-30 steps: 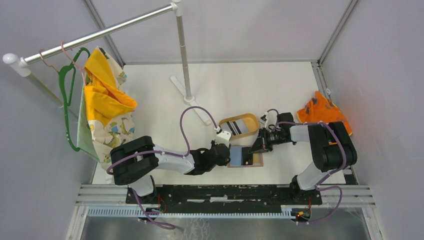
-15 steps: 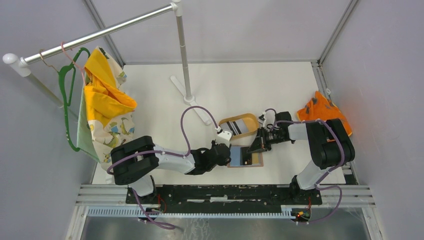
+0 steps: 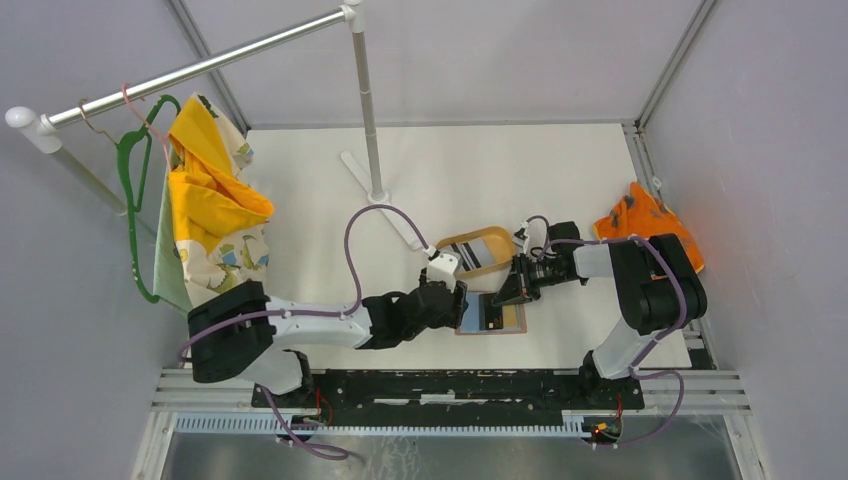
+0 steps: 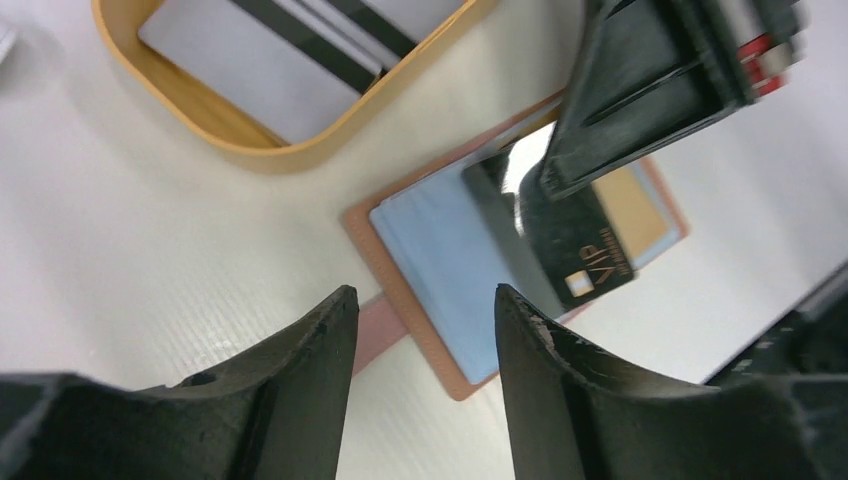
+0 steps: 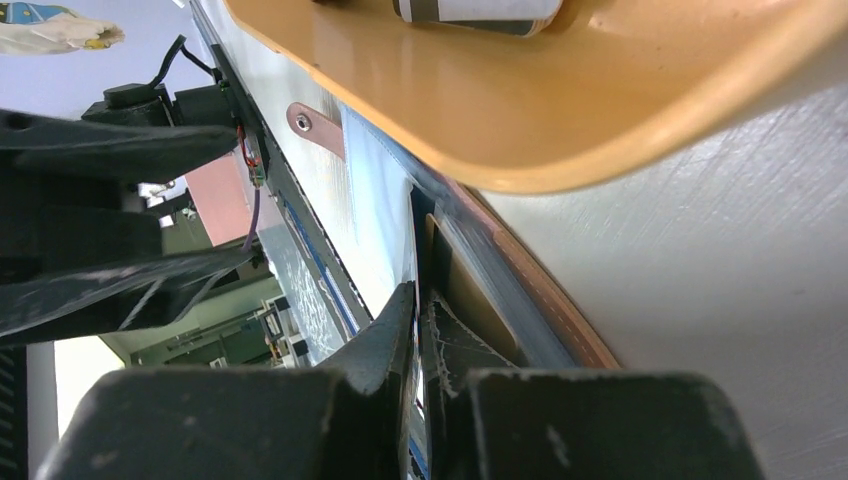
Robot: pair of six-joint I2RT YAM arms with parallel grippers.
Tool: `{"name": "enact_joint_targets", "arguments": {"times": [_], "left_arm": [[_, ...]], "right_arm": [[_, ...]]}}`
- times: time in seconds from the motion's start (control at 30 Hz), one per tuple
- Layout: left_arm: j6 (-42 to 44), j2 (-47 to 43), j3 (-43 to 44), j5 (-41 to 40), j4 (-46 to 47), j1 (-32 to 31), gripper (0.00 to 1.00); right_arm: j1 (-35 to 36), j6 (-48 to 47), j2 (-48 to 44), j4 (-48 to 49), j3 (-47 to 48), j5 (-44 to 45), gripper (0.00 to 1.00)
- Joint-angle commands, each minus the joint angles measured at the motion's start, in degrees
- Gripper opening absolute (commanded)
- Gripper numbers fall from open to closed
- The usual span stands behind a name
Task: Put the credit cards into the card holder
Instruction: Insert the credit card into the card holder.
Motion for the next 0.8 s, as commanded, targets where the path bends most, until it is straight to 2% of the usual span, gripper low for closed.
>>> {"name": "enact_joint_targets", "arguments": {"times": [0.0,0.17,0.3,0.47,0.77], "left_arm": [[-0.43,-5.38,1.74,3.21,2.65,-0.23,0.62],[-3.33,-5.33,0.77,11.19,10.93,-0.24,0.64],[-5.53,-1.46,2.6,16.51,15.1,-0.33,0.54],[-7.35,4.51,7.25,19.25,15.26,-0.99,0.46],[-7.94,15.6,20.9,9.56,-1.94,-5.08,0.36]], "right_arm": [[0.58,-2.12,0.49,-0.01,1.02,1.61,0.1],[0.57,-2.19,0.66,0.24,0.92,1.7,0.11],[0.53,-2.22,0.82,0.36,0.83,1.79,0.12],[0.52,-2.25,0.97,0.31,0.83,1.88,0.12],[0.57,-2.34,1.27,0.24,0.92,1.66,0.12]]}}
